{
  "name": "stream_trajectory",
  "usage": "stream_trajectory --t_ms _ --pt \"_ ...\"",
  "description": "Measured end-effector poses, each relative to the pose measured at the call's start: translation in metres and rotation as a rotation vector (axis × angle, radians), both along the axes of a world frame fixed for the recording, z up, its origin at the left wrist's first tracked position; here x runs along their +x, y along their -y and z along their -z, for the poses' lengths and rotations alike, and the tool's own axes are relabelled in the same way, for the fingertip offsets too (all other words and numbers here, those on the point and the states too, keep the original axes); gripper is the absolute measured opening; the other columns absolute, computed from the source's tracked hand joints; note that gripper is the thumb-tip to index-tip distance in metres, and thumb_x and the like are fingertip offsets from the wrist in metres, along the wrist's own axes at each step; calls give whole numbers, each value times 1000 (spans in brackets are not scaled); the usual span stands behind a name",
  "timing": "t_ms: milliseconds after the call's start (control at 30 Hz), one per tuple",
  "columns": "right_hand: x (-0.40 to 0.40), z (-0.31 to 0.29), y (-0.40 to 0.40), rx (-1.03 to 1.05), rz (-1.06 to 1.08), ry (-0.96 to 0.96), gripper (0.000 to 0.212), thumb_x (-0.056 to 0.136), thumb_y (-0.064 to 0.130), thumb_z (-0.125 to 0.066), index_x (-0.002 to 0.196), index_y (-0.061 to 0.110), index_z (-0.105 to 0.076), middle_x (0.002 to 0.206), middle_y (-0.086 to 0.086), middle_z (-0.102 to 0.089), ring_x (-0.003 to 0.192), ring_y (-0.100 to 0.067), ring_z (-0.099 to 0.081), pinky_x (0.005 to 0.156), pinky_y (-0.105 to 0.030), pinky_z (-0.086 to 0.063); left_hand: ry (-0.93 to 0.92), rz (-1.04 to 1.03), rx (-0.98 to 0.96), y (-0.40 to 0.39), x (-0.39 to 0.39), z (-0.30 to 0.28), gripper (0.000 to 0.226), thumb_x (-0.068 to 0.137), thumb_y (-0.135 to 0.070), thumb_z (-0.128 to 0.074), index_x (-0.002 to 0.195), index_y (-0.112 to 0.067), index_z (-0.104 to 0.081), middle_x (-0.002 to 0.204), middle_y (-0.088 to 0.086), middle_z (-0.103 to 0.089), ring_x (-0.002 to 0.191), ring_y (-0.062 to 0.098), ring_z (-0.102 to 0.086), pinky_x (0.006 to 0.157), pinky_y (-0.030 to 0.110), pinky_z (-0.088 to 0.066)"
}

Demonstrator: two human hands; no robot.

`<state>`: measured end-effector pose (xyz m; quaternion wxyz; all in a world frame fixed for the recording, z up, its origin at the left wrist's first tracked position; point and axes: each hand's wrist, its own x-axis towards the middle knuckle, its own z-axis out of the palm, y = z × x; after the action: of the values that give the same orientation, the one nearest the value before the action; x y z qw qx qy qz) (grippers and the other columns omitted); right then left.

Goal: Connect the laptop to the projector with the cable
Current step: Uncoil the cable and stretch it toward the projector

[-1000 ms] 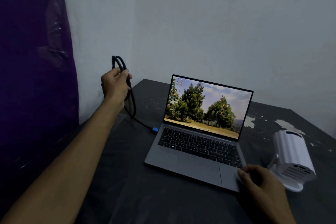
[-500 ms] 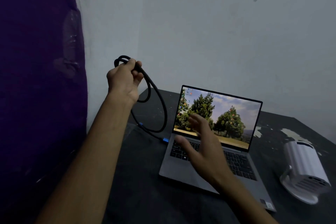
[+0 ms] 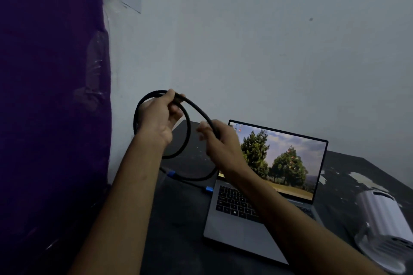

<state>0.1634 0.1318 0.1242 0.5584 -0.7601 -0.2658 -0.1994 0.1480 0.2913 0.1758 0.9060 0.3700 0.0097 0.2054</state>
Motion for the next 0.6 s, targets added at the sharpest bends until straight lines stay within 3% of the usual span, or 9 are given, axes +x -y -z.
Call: stream_trajectory --t_ms 67,133,233,367,533,600 --pt "3 -12 14 103 48 -15 19 92 38 -75 93 19 -74 71 5 -61 57 -7 -53 52 -25 -44 -53 -61 135 -6 2 5 16 101 -10 -62 89 -3 -68 81 13 -74 54 11 -47 45 20 -50" --pt "5 -28 26 228 -5 -70 11 88 28 -81 92 18 -76 65 8 -58 52 -6 -51 48 -22 -41 -101 -46 325 -15 1 9 20 103 -13 -59 94 0 -70 75 9 -71 50 10 -46 43 20 -47" --pt "3 -54 40 301 11 -81 4 93 16 -75 94 15 -79 61 11 -57 49 -3 -49 47 -21 -41 -133 10 612 -25 -2 13 25 102 -17 -61 102 5 -73 66 3 -67 43 6 -45 39 20 -41" --pt "-1 -82 62 298 207 -13 14 95 19 -70 103 10 -78 70 5 -62 66 -14 -55 60 -30 -45 -127 -23 972 -32 -11 10 20 97 -21 -68 94 -3 -78 59 -2 -69 42 5 -49 39 19 -37" --pt "-12 -86 83 281 289 -5 12 97 19 -63 98 12 -73 66 1 -56 53 -12 -51 54 -32 -43 -151 -193 1266 -39 -22 3 8 92 -23 -72 90 -23 -79 63 -2 -76 63 9 -63 60 28 -44" --pt "-18 -84 91 226 340 15 14 98 21 -63 103 12 -73 70 0 -58 62 -16 -54 58 -33 -43 -208 -340 1407 -41 -26 4 10 92 -21 -71 93 -27 -79 67 -1 -77 74 15 -70 70 32 -52"
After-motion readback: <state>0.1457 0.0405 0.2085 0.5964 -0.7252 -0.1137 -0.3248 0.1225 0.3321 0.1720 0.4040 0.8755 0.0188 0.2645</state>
